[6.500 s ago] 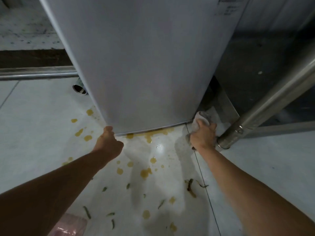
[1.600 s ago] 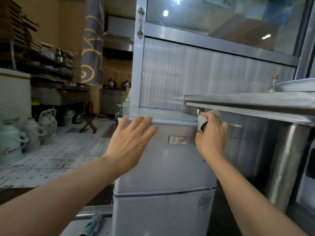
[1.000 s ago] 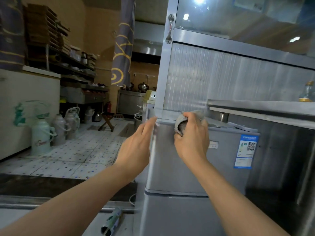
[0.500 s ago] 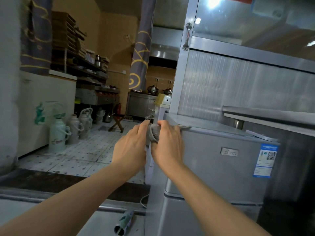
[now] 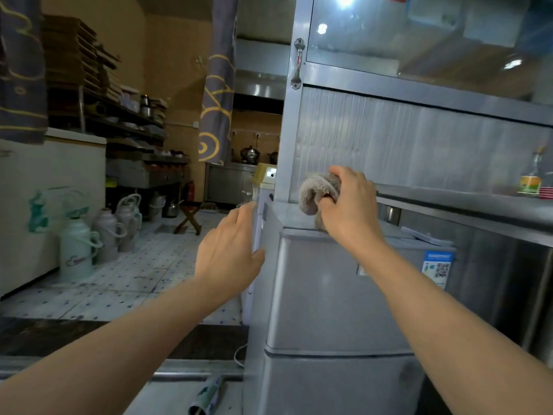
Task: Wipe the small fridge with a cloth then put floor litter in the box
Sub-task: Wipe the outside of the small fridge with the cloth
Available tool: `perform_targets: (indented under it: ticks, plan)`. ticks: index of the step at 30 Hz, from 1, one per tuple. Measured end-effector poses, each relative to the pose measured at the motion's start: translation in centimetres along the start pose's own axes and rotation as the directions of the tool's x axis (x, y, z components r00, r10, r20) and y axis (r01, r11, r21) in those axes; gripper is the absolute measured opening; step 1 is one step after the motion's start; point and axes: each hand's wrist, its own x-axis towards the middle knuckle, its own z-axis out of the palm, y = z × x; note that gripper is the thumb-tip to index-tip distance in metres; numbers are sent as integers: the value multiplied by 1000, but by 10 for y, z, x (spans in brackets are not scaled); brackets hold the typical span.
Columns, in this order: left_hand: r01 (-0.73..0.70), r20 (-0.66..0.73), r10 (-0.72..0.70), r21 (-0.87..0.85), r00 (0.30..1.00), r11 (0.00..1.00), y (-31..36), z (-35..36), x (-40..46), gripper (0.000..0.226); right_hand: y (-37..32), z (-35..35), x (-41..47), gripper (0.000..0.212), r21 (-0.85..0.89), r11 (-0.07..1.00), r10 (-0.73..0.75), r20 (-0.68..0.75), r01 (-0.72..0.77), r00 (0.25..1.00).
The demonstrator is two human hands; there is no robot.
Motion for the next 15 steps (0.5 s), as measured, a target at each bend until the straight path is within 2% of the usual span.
perform_targets:
  ticks: [4, 8, 11, 13, 15]
  plan:
    - [25, 45, -24, -20, 999, 999, 11, 1, 21, 70, 11, 8, 36, 43, 35, 999, 37, 32, -38, 999]
    - [61, 136, -58, -19, 989, 998, 16, -1, 39, 67, 17, 27, 57, 36, -5, 1000, 17, 67, -16, 998]
    - [96, 192, -92, -11, 977, 995, 16, -6, 53, 61, 21, 41, 56, 27, -102, 994, -10, 282, 40, 959]
    - [123, 249, -117, -9, 961, 992, 16, -9, 60, 57, 22, 47, 51, 23, -202, 974, 4, 478, 106, 879]
    - [151, 315, -140, -11, 939, 988, 16, -14, 65, 56, 23, 49, 46, 28, -254, 957, 46, 615, 142, 787]
